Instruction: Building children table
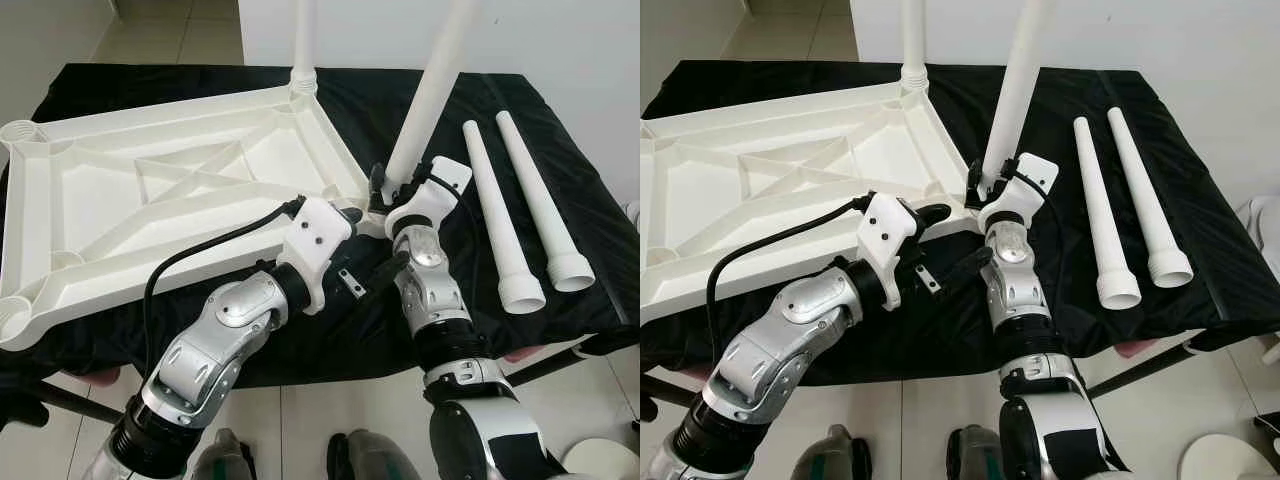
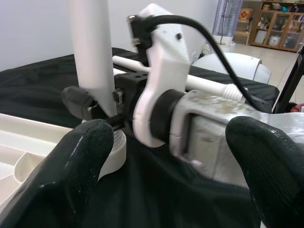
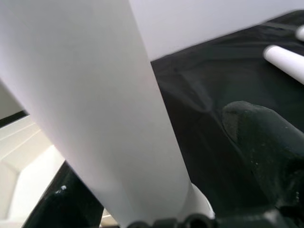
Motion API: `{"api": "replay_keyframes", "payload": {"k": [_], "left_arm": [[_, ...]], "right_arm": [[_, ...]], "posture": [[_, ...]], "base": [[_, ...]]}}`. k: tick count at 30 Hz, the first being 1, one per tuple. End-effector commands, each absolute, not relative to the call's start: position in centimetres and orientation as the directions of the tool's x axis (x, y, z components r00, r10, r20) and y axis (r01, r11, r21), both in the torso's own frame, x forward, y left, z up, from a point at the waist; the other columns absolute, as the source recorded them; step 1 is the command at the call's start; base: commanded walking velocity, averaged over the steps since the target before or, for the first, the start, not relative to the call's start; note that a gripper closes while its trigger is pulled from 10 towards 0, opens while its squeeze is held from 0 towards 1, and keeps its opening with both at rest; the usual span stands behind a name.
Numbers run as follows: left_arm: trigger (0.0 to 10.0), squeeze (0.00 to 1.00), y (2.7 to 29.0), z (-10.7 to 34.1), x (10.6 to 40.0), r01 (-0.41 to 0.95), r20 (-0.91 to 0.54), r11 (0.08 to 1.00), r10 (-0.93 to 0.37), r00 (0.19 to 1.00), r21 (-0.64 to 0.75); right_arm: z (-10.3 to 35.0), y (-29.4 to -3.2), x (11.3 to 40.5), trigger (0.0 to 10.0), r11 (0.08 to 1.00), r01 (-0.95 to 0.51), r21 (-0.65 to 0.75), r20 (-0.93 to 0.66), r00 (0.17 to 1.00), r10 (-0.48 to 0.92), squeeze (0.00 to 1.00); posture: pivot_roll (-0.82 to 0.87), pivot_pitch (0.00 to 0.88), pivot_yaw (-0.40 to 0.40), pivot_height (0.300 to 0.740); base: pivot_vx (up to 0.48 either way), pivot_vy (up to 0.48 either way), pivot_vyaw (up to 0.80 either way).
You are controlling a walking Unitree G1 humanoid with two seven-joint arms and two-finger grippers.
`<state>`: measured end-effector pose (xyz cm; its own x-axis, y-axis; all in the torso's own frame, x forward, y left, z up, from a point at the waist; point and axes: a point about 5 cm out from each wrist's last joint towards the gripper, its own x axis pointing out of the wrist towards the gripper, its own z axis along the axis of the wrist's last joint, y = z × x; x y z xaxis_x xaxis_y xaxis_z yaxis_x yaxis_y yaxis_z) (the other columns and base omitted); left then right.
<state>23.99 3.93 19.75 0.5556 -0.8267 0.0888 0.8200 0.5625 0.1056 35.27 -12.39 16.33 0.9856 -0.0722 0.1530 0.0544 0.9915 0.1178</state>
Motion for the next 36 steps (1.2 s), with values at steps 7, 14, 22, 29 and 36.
{"api": "replay_keyframes", "payload": {"k": [7, 14, 22, 29, 36], "left_arm": [[10.0, 0.00, 4.3, 19.4, 24.6, 0.804, 0.068, 0.579, -0.815, 0.576, 0.135], [10.0, 0.00, 4.5, 19.0, 26.0, 0.761, 0.034, 0.629, -0.774, 0.632, 0.158], [10.0, 0.00, 4.5, 18.1, 27.8, 0.716, -0.032, 0.676, -0.723, 0.690, 0.175], [10.0, 0.00, 4.3, 16.9, 29.9, 0.660, -0.118, 0.724, -0.651, 0.750, 0.201], [10.0, 0.00, 4.1, 16.1, 31.3, 0.631, -0.187, 0.737, -0.602, 0.776, 0.243]], "right_arm": [[16.0, -14.1, 34.2, 10.0, 0.993, 0.016, 0.117, 0.187, 0.982, -0.038, 0.00], [15.5, -15.6, 33.0, 10.0, 0.991, -0.088, 0.098, 0.216, 0.974, 0.065, 0.00], [15.0, -16.6, 31.5, 10.0, 0.992, -0.096, 0.078, 0.224, 0.972, 0.077, 0.00], [14.3, -17.1, 29.0, 10.0, 0.980, -0.157, 0.121, 0.236, 0.964, 0.125, 0.00], [13.7, -18.1, 28.0, 10.0, 0.981, -0.156, 0.112, 0.210, 0.969, 0.130, 0.00]], "posture": [[-0.11, 0.058, -0.023, 0.740], [-0.12, 0.058, -0.013, 0.740], [-0.13, 0.061, -0.007, 0.740], [-0.15, 0.059, 0.007, 0.740], [-0.16, 0.056, 0.016, 0.740]], "base": [[0.000, 0.000, 0.00], [0.000, 0.000, 0.00], [0.000, 0.000, 0.00], [0.000, 0.000, 0.00], [0.000, 0.000, 0.00]]}}
